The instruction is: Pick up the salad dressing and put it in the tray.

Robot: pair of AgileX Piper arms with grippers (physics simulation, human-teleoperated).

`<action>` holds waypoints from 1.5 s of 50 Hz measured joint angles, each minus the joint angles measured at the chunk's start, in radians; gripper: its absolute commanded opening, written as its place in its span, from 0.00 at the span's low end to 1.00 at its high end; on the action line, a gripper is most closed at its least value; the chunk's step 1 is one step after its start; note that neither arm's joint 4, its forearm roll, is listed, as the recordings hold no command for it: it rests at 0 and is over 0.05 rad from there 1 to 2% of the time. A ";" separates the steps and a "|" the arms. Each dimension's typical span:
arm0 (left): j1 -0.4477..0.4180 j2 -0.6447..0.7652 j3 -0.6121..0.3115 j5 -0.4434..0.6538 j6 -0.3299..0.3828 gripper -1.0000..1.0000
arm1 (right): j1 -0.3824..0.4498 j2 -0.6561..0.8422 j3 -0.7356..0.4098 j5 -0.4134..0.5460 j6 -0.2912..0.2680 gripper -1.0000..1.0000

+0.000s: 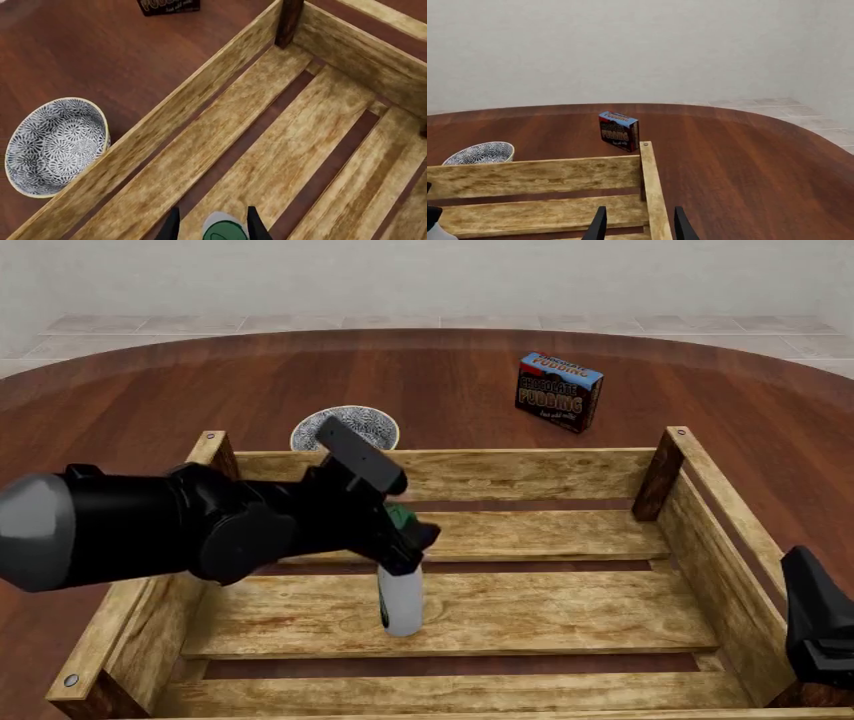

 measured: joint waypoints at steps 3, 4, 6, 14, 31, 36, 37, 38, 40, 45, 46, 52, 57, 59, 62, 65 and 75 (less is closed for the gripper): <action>-0.001 -0.005 -0.002 0.004 0.001 1.00 | 0.000 0.000 0.000 0.000 0.000 1.00; -0.001 -0.006 -0.003 0.005 0.001 1.00 | 0.000 0.000 0.000 -0.001 0.000 1.00; -0.001 -0.009 -0.005 0.008 0.002 1.00 | 0.000 0.002 0.000 -0.002 0.000 1.00; 0.001 -0.024 -0.018 0.025 0.003 1.00 | 0.000 0.008 0.001 -0.007 -0.001 1.00; 0.008 -0.074 -0.068 0.086 0.005 1.00 | 0.003 0.017 0.001 -0.014 -0.004 1.00; 0.011 -0.093 -0.089 0.109 0.002 1.00 | 0.004 0.020 0.001 -0.016 -0.004 1.00; 0.012 -0.097 -0.094 0.114 0.002 1.00 | 0.004 0.021 0.001 -0.017 -0.004 1.00; 0.013 -0.100 -0.098 0.118 0.002 1.00 | 0.004 0.021 0.001 -0.017 -0.004 1.00; 0.015 -0.108 -0.107 0.127 0.001 1.00 | 0.004 0.022 0.000 -0.018 -0.004 1.00; 0.020 -0.125 -0.125 0.146 -0.001 1.00 | 0.005 0.024 0.000 -0.019 -0.004 1.00; 0.021 -0.128 -0.128 0.149 -0.001 1.00 | 0.005 0.023 0.000 -0.019 -0.004 1.00; 0.027 -0.148 -0.144 0.166 -0.004 1.00 | 0.004 0.020 0.000 -0.016 -0.004 1.00; 0.033 -0.165 -0.156 0.179 -0.005 1.00 | 0.004 0.017 -0.001 -0.012 -0.004 1.00; 0.035 -0.173 -0.160 0.184 -0.004 1.00 | 0.004 0.016 -0.001 -0.011 -0.004 1.00; 0.040 -0.185 -0.166 0.190 -0.003 1.00 | 0.004 0.015 -0.001 -0.011 -0.004 1.00; 0.045 -0.199 -0.170 0.195 -0.003 1.00 | 0.004 0.015 0.000 -0.011 -0.004 1.00; 0.059 -0.243 -0.186 0.213 -0.006 1.00 | 0.003 0.013 0.000 -0.011 -0.004 1.00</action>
